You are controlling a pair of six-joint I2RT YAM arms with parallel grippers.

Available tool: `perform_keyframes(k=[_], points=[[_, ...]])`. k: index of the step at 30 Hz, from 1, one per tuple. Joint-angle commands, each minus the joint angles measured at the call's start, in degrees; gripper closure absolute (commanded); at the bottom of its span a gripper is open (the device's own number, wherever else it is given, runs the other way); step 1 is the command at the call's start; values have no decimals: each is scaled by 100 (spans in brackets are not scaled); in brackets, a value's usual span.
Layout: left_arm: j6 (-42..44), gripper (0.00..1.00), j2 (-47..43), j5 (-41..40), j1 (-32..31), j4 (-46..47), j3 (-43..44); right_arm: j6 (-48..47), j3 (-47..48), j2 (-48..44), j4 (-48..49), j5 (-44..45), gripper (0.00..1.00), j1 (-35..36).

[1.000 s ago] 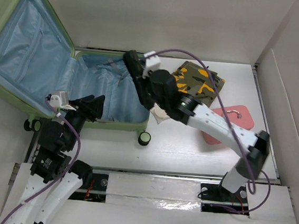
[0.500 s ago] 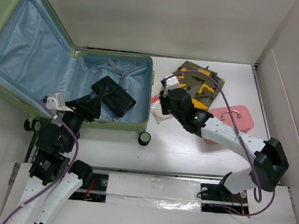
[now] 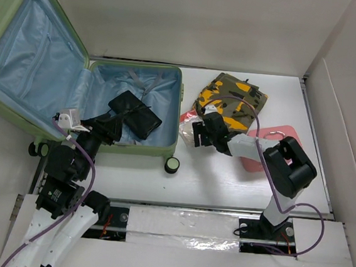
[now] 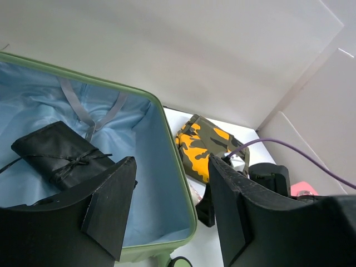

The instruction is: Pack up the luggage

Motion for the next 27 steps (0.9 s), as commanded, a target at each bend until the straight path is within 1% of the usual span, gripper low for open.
perform_keyframes(k=[1,2,3,4,5,6,7,9,10,11,14,15,18,19,22,23,25,27], points=[[55,48,14,82,20,222,-25,162,283,122,784,-424,28,-96],[55,48,23,65,20,205,-16,223,214,158,881,-460,31,-183],[64,48,23,65,20,187,-8,310,135,176,1030,-426,37,-245],[55,48,14,38,20,178,-8,337,47,202,1318,-408,47,-245],[55,48,14,38,20,187,-16,372,-76,202,1399,-495,56,-323],[55,48,-4,21,20,196,-25,451,-138,185,1452,-566,69,-394],[46,48,-4,-6,20,205,-34,469,-208,141,1575,-627,89,-395],[46,47,23,3,20,178,-16,452,-436,-113,1698,-593,99,-395],[46,47,23,38,20,170,-16,417,-542,-340,1725,-488,100,-395],[46,47,14,47,20,187,-16,417,-543,-343,1708,-444,100,-395],[55,47,23,21,20,205,-25,355,-709,-991,1463,-207,100,-333],[55,47,40,29,20,179,-16,286,-727,-1358,1357,-102,100,-246],[55,47,23,29,20,187,-16,145,-745,-1967,804,426,100,-79],[55,47,31,-5,20,213,-25,109,-736,-2369,576,523,100,-78],[37,47,110,46,20,178,-16,-5,-692,-2951,582,498,100,53],[29,48,137,73,20,178,1,-31,-492,-3005,539,332,100,54],[20,49,250,56,20,187,10,-102,-149,-2971,486,77,100,273],[-7,50,339,29,20,143,45,-146,501,-2559,565,-65,100,553]])
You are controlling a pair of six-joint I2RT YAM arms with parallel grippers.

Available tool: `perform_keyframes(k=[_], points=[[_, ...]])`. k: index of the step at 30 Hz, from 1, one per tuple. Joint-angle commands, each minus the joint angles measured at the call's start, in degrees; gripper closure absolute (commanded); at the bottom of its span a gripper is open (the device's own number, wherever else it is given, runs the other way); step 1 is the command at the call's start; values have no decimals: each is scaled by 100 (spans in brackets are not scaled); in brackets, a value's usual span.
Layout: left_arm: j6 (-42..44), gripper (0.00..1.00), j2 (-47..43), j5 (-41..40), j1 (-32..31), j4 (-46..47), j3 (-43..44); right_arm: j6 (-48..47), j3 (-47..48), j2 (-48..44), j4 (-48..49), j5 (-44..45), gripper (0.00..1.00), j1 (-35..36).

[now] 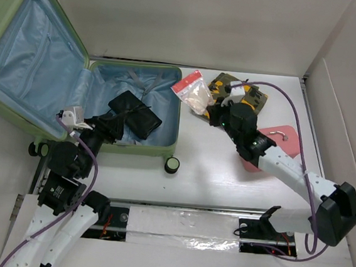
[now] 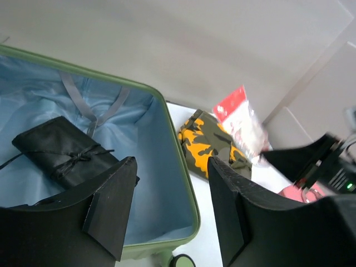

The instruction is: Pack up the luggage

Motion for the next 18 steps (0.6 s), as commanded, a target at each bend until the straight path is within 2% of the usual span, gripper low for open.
perform_keyframes(k=[1,4,5,6,7,8,10,11,12,13,15,16,18], points=[[-50,50,247,19,20,115,56,-174,998,565,34,-358,100,436],[-260,53,300,-200,20,115,65,-25,2053,1558,139,-771,100,857],[-314,54,309,-236,20,123,74,1,2342,1839,44,-955,95,929],[-358,55,335,-228,20,106,100,2,2641,2285,-131,-991,85,982],[-419,55,370,-184,20,80,126,10,3062,2420,-394,-974,60,982],[-428,56,388,-105,20,79,144,2,3118,2474,-423,-948,46,982],[-376,59,432,166,20,193,179,-59,2692,2151,-205,-808,25,982],[-367,60,476,272,20,237,197,-86,2471,1966,-125,-642,23,843],[-367,63,520,360,20,281,249,-77,2277,1773,-81,-614,23,746],[-384,70,711,666,20,412,276,-69,2084,1353,-63,-614,25,640],[-437,79,1019,1062,20,510,450,-103,1407,877,7,-456,38,351],[-542,90,1421,1438,20,588,521,-121,1179,379,8,-342,61,262],[-744,100,1862,1888,-76,974,575,-113,519,-107,34,-122,84,-44]])
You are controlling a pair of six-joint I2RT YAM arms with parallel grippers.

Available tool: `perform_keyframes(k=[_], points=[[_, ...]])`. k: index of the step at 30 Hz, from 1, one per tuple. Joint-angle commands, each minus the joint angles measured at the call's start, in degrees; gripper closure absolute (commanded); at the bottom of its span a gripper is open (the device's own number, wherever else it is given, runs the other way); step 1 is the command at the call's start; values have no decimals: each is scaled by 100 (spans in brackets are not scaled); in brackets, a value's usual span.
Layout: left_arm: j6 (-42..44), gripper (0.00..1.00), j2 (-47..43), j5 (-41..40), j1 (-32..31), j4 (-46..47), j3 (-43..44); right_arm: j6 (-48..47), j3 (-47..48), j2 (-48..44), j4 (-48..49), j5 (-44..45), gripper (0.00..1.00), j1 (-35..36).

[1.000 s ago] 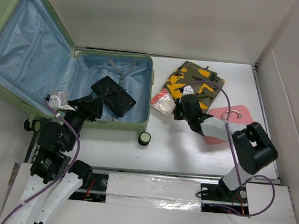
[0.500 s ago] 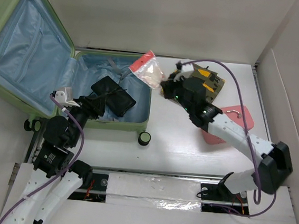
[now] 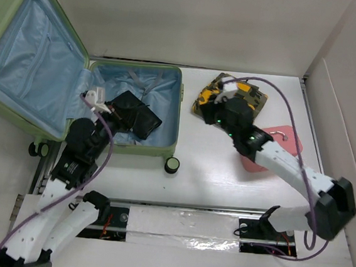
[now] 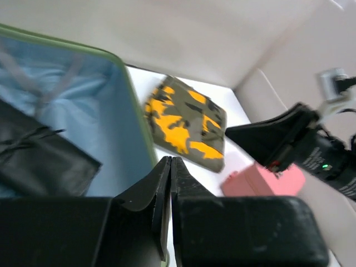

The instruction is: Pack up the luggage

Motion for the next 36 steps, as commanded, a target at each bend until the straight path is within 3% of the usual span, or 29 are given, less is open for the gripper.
perform_keyframes(k=[1,4,6,8,12,14,16,18,19,20,23,25,31,36], points=[[-479,100,1071,1094,-234,1099,240,18,-610,-1035,381,477,97,-461],[-902,100,2196,1455,-437,1479,521,106,-1260,-1976,338,670,99,-838],[-982,100,2595,1124,-708,1560,722,98,-1489,-2616,241,785,99,-989],[-1079,100,3105,553,-963,1586,846,63,-1640,-2952,-29,812,98,-1217],[-921,100,4386,-1327,-2272,1192,2063,54,-1719,-3542,-216,619,92,-1534],[-1157,98,5345,-1857,-2678,832,2628,54,-1710,-3735,-364,513,81,-1604],[-1674,87,6204,-1631,-2679,472,3411,2,-1745,-3911,-462,495,64,-1657],[-1852,81,6664,-1576,-2757,374,4016,-51,-1815,-4025,-471,495,53,-1797],[-1966,62,7031,-1611,-2758,443,4124,-78,-1842,-4078,-628,495,47,-1798],[-2063,57,7209,-1559,-2758,461,4238,-95,-1877,-4183,-647,469,39,-1885],[-2555,47,7755,-1435,-2758,505,4546,-104,-1948,-4272,-647,364,30,-2044],[-2914,35,7992,-1653,-2758,575,4538,-96,-1948,-4281,-682,267,29,-2105],[-3363,18,8520,-2270,-2706,77,5030,-148,-1956,-4237,-691,56,25,-2106],[-3759,16,9039,-2078,-2530,-285,5180,-148,-1956,-4272,-699,-14,23,-2106]])
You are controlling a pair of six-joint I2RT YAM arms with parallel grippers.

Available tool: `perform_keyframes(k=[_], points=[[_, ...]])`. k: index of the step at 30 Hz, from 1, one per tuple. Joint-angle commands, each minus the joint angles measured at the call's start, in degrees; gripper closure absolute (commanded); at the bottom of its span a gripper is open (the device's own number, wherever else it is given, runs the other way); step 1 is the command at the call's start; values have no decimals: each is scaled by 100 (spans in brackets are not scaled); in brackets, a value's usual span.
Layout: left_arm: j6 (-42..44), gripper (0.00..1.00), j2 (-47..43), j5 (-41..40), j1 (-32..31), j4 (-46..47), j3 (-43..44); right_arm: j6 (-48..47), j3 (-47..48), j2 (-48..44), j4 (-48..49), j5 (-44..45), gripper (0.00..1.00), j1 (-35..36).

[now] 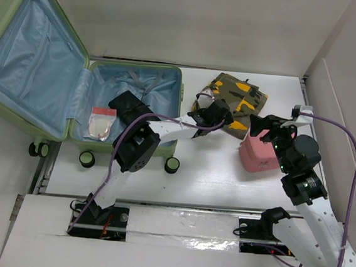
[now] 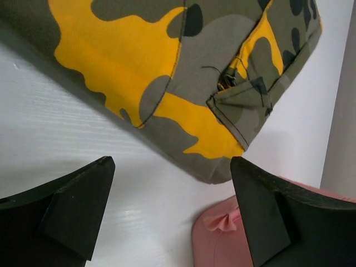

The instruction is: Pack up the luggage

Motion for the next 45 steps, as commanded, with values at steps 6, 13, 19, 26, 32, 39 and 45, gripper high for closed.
perform_keyframes(k=[6,13,19,26,32,39,45], points=[[-582,14,244,-215,155,-424,184,-89,-5,-49,81,-288,23,-29],[-600,16,726,-294,260,-862,834,-72,-22,-67,125,-394,23,-29],[-679,22,1325,-356,312,-1330,1741,-80,-57,-120,160,-403,23,-29],[-864,45,1597,-417,418,-996,1802,-54,-93,-199,178,-376,25,-29],[-39,71,1450,-146,594,373,1294,-36,-110,-251,204,-482,27,-29],[1174,100,1273,347,981,780,1389,-19,-172,-295,380,-578,28,-29],[2467,100,1194,1260,1280,254,2681,-10,-216,-234,468,-587,28,-29]])
